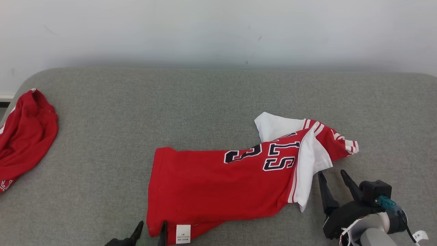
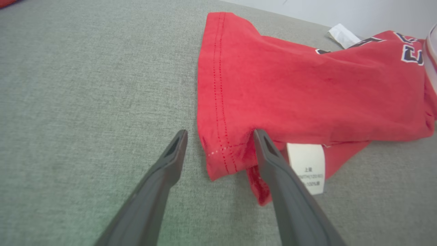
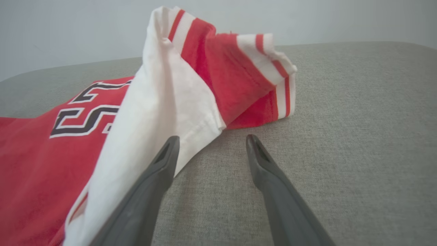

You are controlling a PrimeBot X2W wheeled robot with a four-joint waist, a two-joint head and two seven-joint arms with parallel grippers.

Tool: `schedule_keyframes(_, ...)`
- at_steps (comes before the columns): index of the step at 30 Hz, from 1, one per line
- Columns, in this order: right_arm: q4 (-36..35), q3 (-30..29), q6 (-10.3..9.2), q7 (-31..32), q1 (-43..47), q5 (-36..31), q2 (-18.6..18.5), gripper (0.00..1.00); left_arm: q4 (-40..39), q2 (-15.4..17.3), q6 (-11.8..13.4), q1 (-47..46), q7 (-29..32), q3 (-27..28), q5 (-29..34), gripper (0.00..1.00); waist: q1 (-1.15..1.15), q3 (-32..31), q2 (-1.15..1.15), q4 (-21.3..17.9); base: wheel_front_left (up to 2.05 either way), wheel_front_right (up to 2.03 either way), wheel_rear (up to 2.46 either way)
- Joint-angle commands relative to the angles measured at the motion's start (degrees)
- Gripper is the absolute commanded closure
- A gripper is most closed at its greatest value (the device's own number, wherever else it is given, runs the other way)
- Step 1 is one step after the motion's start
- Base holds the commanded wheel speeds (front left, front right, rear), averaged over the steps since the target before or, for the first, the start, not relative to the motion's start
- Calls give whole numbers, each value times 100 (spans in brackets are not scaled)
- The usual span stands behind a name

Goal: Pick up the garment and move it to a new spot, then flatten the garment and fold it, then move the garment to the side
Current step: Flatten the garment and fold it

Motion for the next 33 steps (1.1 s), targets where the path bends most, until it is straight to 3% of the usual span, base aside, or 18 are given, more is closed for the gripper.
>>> schedule_keyframes(1,49,23,-14,-38,-69,45,-6,0,19,-13,-2,-76,-33,-9,-30,0,0,7,0,1,0,0,0)
schedule_keyframes(8,593,171,-14,-76,-514,115,22,0,256,-23,-54,-273,-51,-105,-129,0,0,86,0,56,0,0,0)
schedule_keyframes(9,688,185,-14,-79,-574,129,18,19,292,-24,-63,-305,-51,-128,-149,0,0,96,0,73,0,0,0)
schedule_keyframes(10,783,203,-14,-83,-643,156,19,53,332,-26,-58,-331,-53,-155,-164,0,0,105,0,89,0,0,0)
schedule_keyframes(11,857,220,-14,-89,-698,173,25,91,367,-31,-61,-355,-56,-174,-226,19,0,110,0,103,0,0,0)
schedule_keyframes(12,961,229,-14,-92,-741,188,24,100,395,-35,-65,-389,-58,-195,-259,100,0,114,0,116,0,0,0)
schedule_keyframes(20,1003,202,-14,-110,-589,313,-80,100,187,-18,-101,-333,-70,-259,-352,100,0,-12,0,178,0,0,0)
schedule_keyframes(28,-332,16,-14,-85,389,714,-180,100,-985,97,6,270,-42,-228,-247,100,0,-98,0,68,0,0,0)
schedule_keyframes(33,-1313,-134,-14,438,634,1184,-264,100,-1696,318,56,171,293,-234,-197,100,0,-12,0,-64,0,0,0)
